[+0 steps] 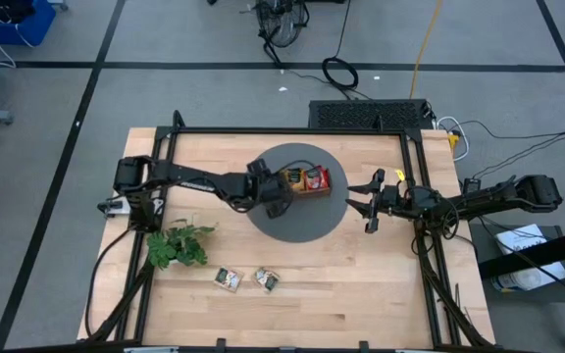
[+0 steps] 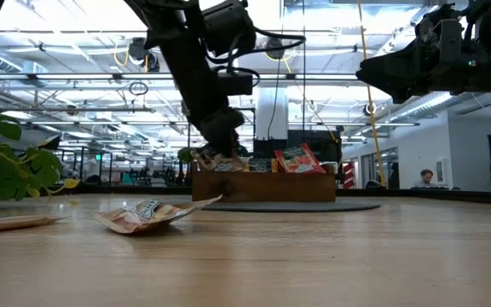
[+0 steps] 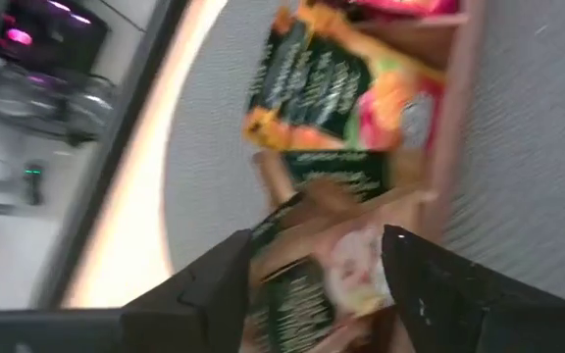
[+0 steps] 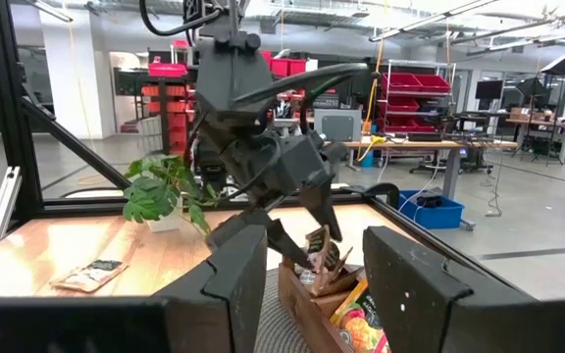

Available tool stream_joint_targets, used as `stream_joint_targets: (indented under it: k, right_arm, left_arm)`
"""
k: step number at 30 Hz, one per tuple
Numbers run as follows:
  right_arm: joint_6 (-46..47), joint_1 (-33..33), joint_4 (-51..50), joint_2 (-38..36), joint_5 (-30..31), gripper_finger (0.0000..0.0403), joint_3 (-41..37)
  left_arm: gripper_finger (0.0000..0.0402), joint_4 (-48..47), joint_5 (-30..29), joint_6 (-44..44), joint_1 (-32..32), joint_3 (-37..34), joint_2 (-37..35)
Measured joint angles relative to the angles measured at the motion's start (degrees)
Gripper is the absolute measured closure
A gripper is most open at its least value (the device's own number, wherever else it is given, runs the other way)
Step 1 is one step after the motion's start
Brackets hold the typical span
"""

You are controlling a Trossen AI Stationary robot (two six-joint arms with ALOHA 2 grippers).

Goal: Pick & Place Tea
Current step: Put the brown tea bag into the left section of the wooden organizer

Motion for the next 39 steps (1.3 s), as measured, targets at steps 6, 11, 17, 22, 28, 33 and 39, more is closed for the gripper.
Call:
stream_joint_targets:
  k: [6,11,17,22,28,33,39]
  right_arm:
    - [0.01,0.00,0.04,-0.01,0.00,0.0248,-0.01]
    - [0.01,-0.01,0.03,-0.02,0.01,0.0248,-0.01]
    - [0.01,-0.02,0.04,-0.02,0.00,0.0248,0.01]
    - [0.01,0.00,0.04,0.00,0.02,0.0248,-0.02]
    - [0.01,-0.01,0.07,0.01,0.00,0.0248,0.01]
    - [0.01,-0.02,0.06,0.01,0.00,0.0248,-0.01]
    - [0.01,-0.02,0.00,0.03,0.00,0.0248,-0.02]
  left_arm:
    - [0.0228,2.53,3.82,-0.94,2.01,0.00,0.28]
    - [0.0271,2.27,10.65,-0.91,3.35,0.00,0.28]
    - [0.0316,1.93,15.27,2.02,3.14,0.00,0.33]
    - [0.0349,0.85,16.04,5.26,2.44,0.00,-0.21]
    - [0.0395,-3.33,15.99,6.43,2.54,0.11,-3.14]
    - [0.0394,-7.38,15.00,6.81,3.76,0.09,-5.66]
    - [0.0397,-9.08,16.42,8.79,6.02,0.07,-5.81]
